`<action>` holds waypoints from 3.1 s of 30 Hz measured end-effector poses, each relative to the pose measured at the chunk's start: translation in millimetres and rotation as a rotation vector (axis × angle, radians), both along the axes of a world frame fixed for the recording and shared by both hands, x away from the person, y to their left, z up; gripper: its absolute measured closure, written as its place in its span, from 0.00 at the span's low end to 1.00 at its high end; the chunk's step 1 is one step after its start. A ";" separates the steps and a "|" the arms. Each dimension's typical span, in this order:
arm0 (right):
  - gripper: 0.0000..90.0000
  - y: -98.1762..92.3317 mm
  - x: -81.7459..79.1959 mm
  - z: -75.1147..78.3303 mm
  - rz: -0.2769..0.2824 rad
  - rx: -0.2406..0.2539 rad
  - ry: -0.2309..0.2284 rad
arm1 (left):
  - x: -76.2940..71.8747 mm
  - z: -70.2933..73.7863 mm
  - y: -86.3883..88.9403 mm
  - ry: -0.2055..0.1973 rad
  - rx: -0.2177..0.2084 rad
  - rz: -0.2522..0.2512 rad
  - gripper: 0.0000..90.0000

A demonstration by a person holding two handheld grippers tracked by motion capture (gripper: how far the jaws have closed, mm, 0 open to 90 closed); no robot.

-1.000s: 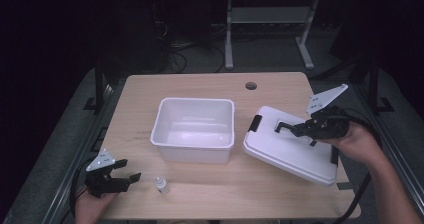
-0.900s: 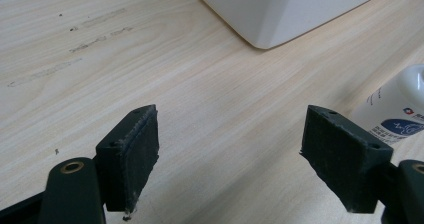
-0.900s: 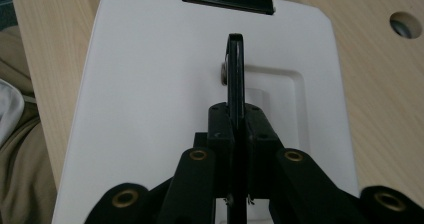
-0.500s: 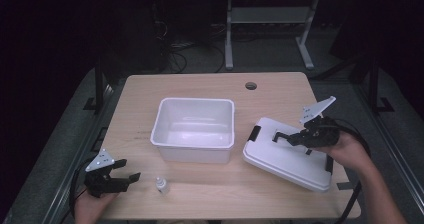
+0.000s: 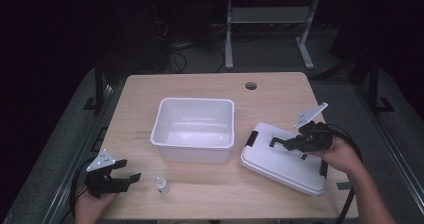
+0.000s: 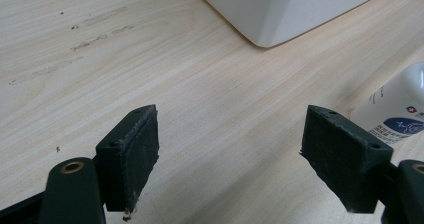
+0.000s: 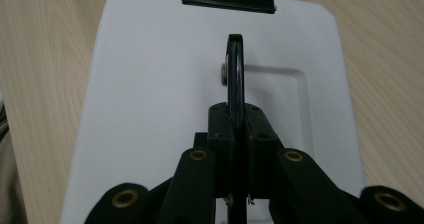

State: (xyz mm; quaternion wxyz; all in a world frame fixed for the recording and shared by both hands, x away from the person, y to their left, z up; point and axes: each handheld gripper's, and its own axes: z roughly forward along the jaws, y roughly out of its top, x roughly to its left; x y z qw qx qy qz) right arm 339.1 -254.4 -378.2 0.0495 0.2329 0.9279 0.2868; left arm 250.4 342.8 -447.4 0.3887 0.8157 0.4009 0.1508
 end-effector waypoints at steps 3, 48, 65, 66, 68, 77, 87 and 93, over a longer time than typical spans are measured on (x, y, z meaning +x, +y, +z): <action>0.93 2.8 1.5 -5.6 -0.001 -0.003 0.004 | 0.1 -0.6 -0.1 0.003 0.002 -0.002 0.25; 0.72 18.0 -18.1 -25.7 -0.006 0.047 0.002 | -0.4 0.1 -2.4 0.003 0.013 -0.012 0.25; 0.59 20.7 -40.3 -9.1 -0.007 0.106 -0.087 | -1.2 0.5 -2.0 -0.002 0.009 -0.007 0.25; 0.58 21.1 -41.6 -8.4 -0.005 0.109 -0.090 | -1.2 0.5 -2.0 -0.002 0.009 -0.007 0.25; 0.58 21.8 -44.3 -7.7 0.003 0.111 -0.097 | -1.4 0.3 -2.0 0.000 0.009 -0.005 0.25; 0.55 30.3 -58.5 -11.6 0.052 0.120 -0.102 | -3.0 2.5 -5.0 -0.008 0.002 -0.014 0.25; 0.49 39.4 -66.6 -25.0 0.063 0.138 -0.084 | -4.6 3.7 -9.7 -0.008 0.012 -0.023 0.26; 0.45 49.5 -69.4 -35.2 0.082 0.140 -0.091 | -4.6 4.0 -13.8 0.005 0.026 -0.036 0.26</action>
